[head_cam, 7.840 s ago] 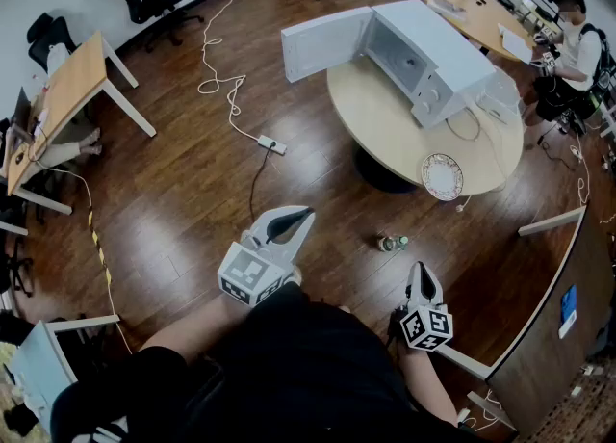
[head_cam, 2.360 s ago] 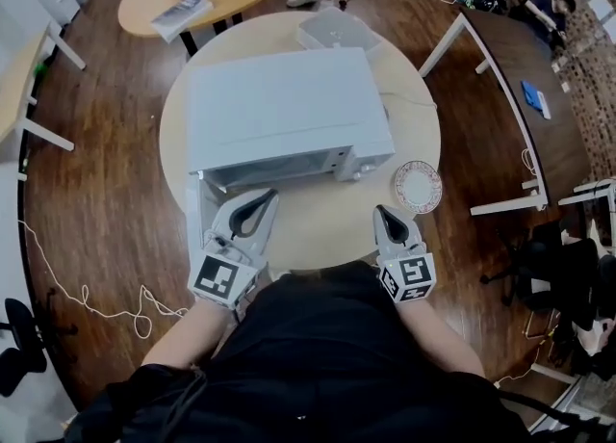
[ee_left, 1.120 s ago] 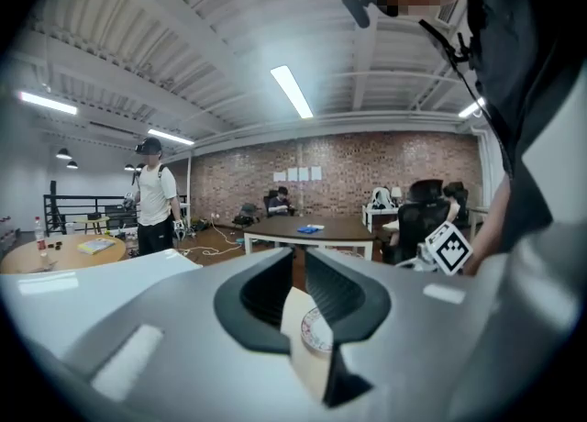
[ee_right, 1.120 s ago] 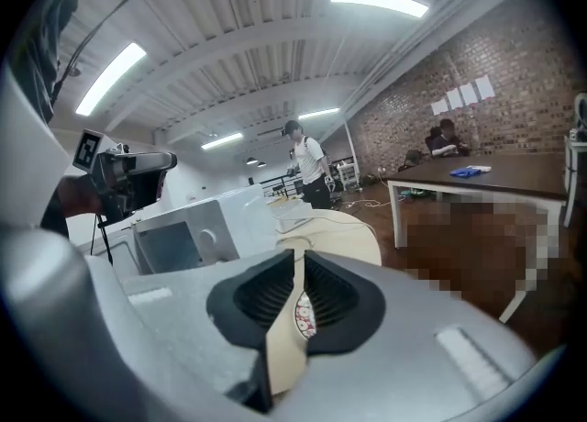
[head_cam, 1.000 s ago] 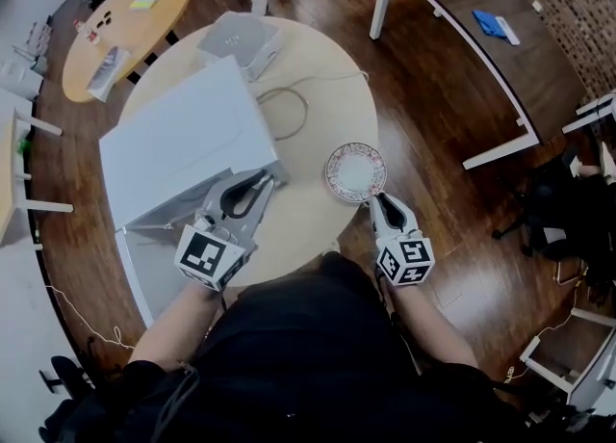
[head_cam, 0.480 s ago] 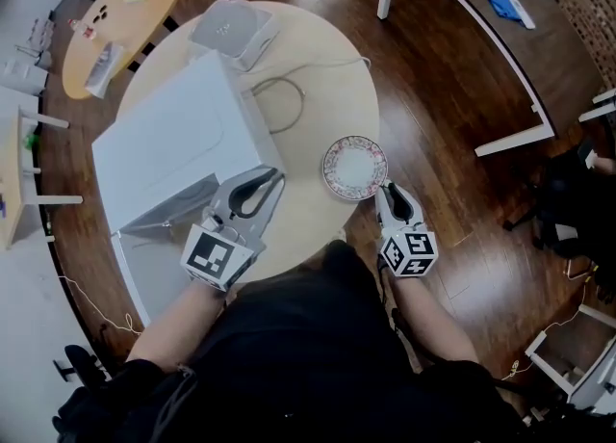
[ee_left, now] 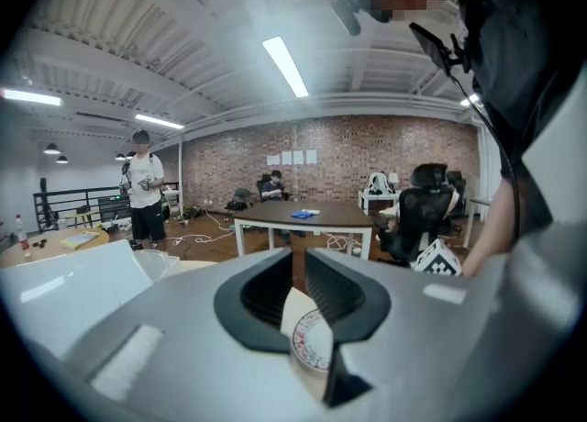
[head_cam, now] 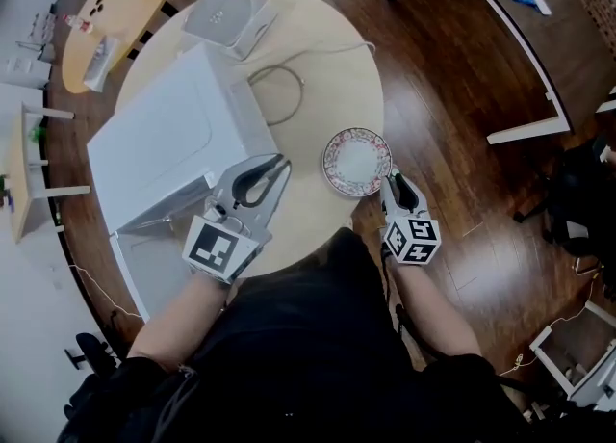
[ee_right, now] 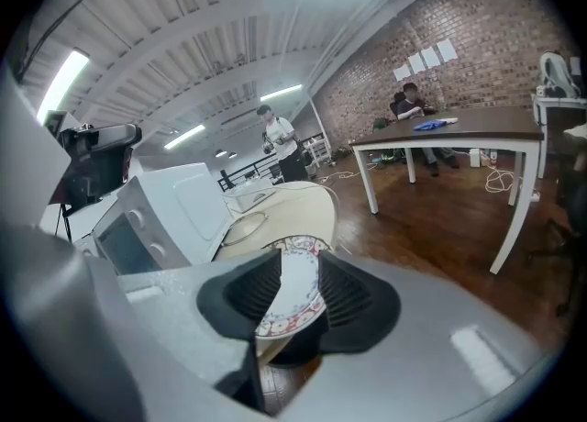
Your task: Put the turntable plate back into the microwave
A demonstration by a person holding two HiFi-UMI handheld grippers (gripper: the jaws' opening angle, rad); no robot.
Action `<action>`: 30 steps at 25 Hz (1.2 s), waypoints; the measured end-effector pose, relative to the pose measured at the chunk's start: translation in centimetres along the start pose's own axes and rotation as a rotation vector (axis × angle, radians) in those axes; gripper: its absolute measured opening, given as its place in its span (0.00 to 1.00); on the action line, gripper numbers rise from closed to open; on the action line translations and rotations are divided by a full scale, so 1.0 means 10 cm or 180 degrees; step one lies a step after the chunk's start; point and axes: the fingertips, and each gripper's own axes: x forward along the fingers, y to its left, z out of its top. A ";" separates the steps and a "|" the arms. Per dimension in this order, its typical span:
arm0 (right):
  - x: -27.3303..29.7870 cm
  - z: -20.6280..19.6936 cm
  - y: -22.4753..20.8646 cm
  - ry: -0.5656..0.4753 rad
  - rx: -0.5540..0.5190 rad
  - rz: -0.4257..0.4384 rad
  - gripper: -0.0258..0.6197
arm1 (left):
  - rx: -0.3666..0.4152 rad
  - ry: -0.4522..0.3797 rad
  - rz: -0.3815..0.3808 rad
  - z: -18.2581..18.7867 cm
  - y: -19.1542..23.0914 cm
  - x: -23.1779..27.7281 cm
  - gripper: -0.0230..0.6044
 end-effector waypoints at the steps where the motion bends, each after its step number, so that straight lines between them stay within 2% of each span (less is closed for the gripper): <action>1: 0.02 -0.01 -0.01 0.0013 0.0012 -0.0003 0.22 | -0.0002 0.0002 0.0002 0.01 0.01 0.03 0.12; 6: 0.16 -0.08 -0.09 0.0084 0.0168 -0.0038 0.24 | -0.0015 0.0037 -0.0007 0.01 0.01 0.12 0.10; 19: 0.35 -0.34 -0.24 0.0300 0.0281 -0.0031 0.25 | -0.0153 0.0150 -0.0102 0.00 -0.09 0.32 0.10; 30: 0.57 -0.46 -0.24 0.0424 0.0344 0.0066 0.27 | -0.0178 0.0263 -0.0009 -0.01 -0.02 0.30 0.10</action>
